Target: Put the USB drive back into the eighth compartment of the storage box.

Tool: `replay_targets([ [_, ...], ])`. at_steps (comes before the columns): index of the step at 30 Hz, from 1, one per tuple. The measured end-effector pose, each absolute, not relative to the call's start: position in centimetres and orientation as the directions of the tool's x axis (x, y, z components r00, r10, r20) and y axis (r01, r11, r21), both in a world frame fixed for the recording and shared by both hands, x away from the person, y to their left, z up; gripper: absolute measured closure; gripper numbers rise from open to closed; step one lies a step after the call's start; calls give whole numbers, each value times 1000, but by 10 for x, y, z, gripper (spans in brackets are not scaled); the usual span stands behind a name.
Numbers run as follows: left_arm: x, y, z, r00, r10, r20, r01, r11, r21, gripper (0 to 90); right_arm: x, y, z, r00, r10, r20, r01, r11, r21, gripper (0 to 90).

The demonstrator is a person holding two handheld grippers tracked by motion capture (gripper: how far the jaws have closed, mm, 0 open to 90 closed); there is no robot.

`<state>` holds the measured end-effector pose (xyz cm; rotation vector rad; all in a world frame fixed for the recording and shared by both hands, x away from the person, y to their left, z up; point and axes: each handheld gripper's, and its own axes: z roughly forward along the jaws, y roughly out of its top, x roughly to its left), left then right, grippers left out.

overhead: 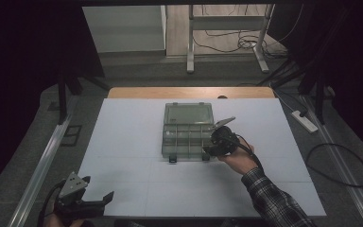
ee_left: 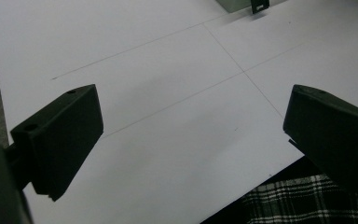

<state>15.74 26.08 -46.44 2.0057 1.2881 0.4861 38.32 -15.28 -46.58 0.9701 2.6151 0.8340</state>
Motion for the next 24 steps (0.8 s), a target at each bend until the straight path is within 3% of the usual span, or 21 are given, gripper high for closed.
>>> replay_targets([
  [8, 157, 261, -464, 436, 898, -55, 638, -266, 723, 50, 379, -154, -462, -760, 650, 6, 529, 612, 588, 376],
  [24, 157, 261, -464, 436, 898, -54, 637, -266, 723, 51, 371, -161, -458, -763, 642, 69, 549, 588, 595, 239],
])
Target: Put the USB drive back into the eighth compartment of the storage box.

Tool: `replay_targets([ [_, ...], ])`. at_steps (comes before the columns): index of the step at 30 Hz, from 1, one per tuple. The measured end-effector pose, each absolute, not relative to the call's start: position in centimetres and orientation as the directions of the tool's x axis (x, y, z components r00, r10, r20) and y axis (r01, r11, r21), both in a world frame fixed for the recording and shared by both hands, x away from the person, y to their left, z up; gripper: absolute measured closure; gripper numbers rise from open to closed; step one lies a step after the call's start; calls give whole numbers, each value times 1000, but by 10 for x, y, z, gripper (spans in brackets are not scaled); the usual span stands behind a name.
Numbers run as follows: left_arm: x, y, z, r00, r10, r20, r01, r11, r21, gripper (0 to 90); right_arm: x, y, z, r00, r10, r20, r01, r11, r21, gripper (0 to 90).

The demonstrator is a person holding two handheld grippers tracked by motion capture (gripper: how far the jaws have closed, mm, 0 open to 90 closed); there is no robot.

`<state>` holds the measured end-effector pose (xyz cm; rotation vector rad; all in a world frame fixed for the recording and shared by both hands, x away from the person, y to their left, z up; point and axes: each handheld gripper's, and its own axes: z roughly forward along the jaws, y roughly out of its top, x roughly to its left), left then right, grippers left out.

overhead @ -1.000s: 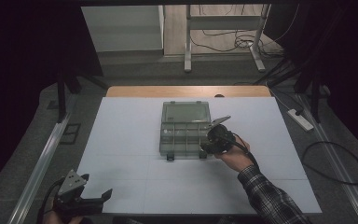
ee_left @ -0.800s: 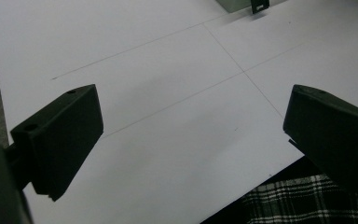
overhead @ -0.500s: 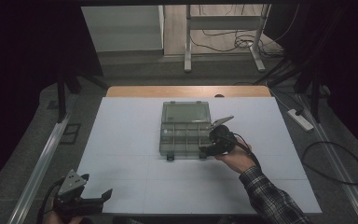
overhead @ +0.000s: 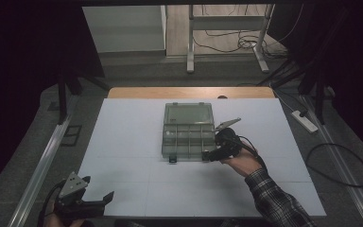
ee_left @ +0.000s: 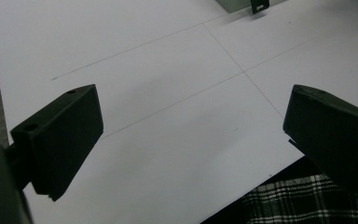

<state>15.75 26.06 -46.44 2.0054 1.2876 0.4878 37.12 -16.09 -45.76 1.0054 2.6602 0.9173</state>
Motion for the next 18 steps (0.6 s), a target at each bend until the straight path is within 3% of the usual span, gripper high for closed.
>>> replay_targets([
  [18, 158, 261, -464, 437, 898, -55, 638, -266, 723, 51, 359, -166, -460, -790, 608, 75, 526, 612, 591, 110],
])
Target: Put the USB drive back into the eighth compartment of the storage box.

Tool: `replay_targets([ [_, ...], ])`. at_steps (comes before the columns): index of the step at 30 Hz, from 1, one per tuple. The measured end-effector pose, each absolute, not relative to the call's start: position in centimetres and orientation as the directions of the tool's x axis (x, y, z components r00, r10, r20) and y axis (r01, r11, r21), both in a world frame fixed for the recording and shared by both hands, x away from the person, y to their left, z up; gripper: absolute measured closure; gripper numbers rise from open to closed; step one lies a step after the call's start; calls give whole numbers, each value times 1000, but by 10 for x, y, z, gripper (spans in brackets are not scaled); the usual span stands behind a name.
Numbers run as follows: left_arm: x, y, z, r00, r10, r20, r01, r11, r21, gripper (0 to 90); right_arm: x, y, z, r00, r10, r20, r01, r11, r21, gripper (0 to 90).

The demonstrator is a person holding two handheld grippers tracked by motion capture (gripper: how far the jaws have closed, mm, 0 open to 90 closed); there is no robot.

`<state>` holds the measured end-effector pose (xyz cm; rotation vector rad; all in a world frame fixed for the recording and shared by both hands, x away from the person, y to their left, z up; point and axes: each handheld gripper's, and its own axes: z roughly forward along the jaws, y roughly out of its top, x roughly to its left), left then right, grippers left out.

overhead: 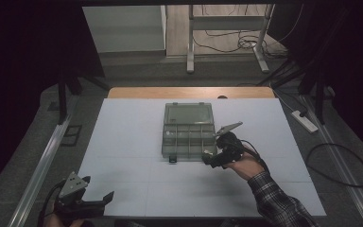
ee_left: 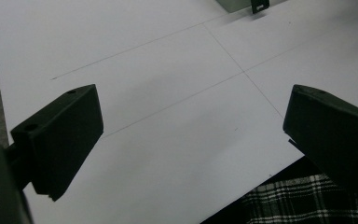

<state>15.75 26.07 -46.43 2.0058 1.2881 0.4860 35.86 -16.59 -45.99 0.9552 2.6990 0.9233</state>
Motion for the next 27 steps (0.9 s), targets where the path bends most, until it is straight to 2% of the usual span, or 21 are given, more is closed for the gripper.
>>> replay_targets([
  [9, 157, 261, -464, 436, 898, -55, 637, -266, 723, 51, 351, -170, -457, -791, 609, 53, 509, 608, 609, 56],
  [27, 157, 261, -464, 434, 899, -59, 637, -260, 725, 51, 339, -180, -451, -792, 608, 52, 499, 597, 629, 60],
])
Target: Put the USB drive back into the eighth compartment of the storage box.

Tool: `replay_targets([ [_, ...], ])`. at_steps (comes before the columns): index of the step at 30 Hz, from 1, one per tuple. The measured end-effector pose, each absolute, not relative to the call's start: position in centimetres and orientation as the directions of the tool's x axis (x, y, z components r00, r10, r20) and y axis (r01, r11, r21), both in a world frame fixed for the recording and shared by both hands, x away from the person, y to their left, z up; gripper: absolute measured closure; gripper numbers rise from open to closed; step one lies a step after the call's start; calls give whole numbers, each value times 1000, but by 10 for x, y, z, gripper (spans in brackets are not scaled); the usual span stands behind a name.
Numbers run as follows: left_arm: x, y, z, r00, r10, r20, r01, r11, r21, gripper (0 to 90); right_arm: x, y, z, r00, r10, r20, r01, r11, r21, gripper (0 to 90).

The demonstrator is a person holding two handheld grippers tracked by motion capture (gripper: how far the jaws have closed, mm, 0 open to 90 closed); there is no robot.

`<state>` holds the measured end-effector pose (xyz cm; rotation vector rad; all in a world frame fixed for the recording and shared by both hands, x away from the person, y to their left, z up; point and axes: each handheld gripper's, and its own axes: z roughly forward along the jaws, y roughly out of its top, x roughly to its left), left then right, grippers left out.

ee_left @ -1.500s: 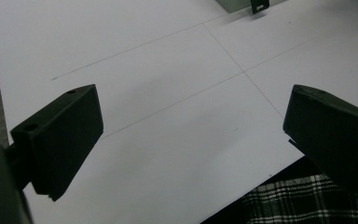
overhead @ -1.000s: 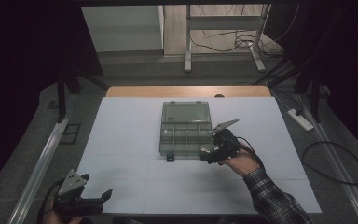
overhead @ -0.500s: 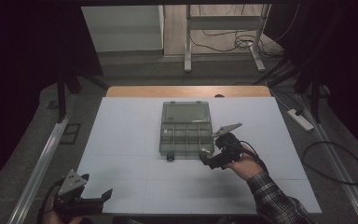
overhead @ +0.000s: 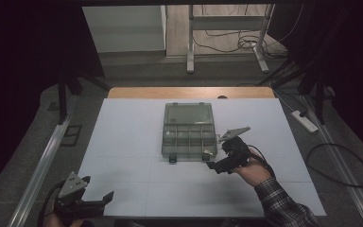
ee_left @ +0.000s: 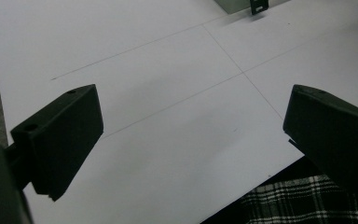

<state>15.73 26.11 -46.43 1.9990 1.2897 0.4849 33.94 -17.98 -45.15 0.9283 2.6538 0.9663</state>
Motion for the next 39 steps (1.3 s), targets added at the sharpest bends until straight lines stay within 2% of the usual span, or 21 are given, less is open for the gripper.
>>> replay_targets([
  [34, 157, 261, -464, 434, 899, -62, 637, -258, 726, 50, 316, -206, -449, -772, 635, 35, 509, 584, 633, 50],
  [39, 157, 261, -464, 434, 899, -62, 637, -257, 726, 50, 312, -210, -451, -769, 639, 34, 512, 582, 633, 26],
])
